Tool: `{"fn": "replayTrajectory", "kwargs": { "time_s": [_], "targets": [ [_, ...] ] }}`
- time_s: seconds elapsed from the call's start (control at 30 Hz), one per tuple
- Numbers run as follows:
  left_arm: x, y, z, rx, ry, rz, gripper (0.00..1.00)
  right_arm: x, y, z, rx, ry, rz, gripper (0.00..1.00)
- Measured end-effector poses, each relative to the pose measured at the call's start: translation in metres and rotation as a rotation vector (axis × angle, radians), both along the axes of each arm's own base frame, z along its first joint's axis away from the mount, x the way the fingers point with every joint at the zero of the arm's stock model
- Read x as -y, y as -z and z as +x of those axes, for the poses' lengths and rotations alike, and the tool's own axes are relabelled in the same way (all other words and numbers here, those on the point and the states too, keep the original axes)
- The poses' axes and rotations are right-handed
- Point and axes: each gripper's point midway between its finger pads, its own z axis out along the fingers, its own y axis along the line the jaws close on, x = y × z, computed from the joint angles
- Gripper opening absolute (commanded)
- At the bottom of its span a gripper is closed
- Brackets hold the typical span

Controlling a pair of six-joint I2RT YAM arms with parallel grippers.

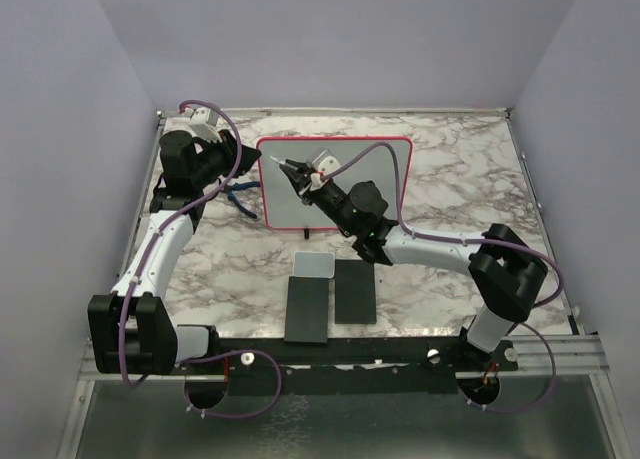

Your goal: Write a sentence on the whiteboard

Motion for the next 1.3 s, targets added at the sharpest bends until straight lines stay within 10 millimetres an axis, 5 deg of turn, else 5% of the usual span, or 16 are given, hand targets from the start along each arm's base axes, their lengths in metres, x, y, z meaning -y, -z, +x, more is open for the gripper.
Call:
{"fn": "replayTrajectory", "kwargs": {
  "time_s": [1.3],
  "targets": [
    [0.001, 0.000, 0.000, 0.003, 0.007, -0.007, 0.16, 0.002, 0.030, 0.004, -0.050, 0.037, -0.041, 0.01]
  ]
}}
